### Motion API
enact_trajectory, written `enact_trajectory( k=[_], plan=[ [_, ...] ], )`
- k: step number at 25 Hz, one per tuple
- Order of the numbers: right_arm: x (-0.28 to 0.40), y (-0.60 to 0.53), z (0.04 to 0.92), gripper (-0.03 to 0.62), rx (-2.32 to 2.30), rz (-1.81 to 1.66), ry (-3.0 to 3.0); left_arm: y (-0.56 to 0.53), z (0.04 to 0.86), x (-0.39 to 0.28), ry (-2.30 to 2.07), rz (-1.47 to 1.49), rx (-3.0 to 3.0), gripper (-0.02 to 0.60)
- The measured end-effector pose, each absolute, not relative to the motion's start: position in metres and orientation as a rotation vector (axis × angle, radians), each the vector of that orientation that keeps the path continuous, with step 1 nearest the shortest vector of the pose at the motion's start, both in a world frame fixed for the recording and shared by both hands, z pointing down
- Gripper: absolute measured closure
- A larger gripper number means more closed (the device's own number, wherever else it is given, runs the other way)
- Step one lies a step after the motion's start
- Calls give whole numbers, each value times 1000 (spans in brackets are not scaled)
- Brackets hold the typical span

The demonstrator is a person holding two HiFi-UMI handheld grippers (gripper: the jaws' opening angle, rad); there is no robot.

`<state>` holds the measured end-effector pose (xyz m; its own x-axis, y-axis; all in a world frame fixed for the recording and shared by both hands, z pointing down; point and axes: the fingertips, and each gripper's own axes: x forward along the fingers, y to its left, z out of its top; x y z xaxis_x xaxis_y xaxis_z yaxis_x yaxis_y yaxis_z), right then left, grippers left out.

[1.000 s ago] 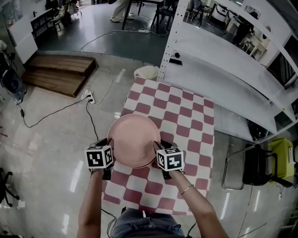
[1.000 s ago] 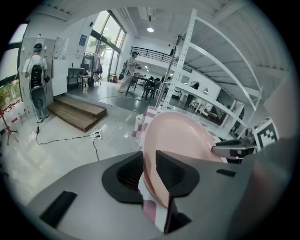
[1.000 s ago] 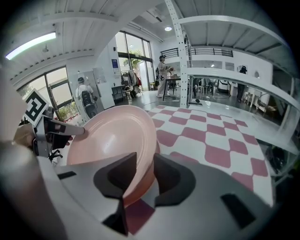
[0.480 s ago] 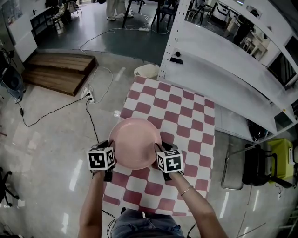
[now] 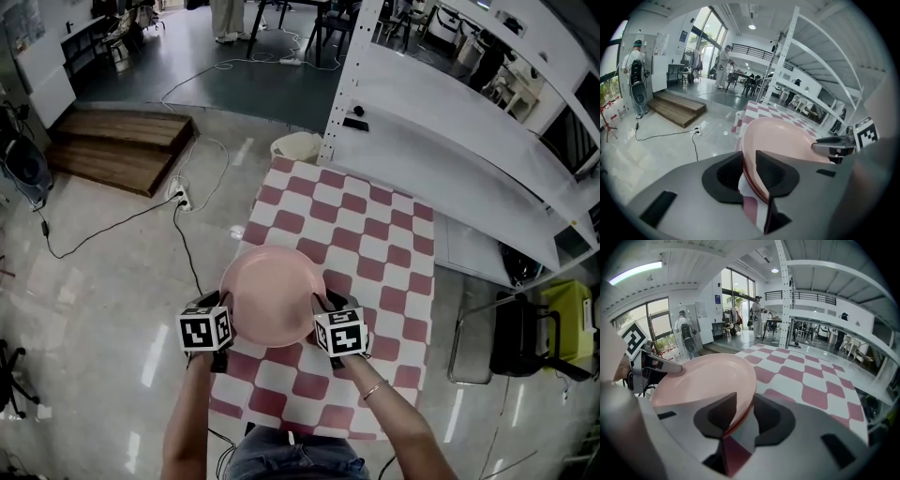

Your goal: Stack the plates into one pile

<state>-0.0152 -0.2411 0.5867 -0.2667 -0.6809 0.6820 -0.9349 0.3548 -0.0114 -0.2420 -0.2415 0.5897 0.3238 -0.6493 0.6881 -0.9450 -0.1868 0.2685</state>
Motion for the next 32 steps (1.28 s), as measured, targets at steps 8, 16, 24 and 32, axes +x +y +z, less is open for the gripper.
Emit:
enact_trajectory(
  k=[8,16,24,32],
  plan=[
    [-14,-243,591,472,1413,574,-2034,-242,591,-244,-1432,557,1923,488],
    [-13,-246,593,472,1423,593,-2046,-243,594,-244,-1461,556,1931,486],
    [-10,-249,588,473,1479,596,-2088,-244,590,-245,-1524,529,1959,471],
    [-15,-247,563,477,1517,568,-2180,-242,570,-246,-1594,498,2020,495]
  ],
)
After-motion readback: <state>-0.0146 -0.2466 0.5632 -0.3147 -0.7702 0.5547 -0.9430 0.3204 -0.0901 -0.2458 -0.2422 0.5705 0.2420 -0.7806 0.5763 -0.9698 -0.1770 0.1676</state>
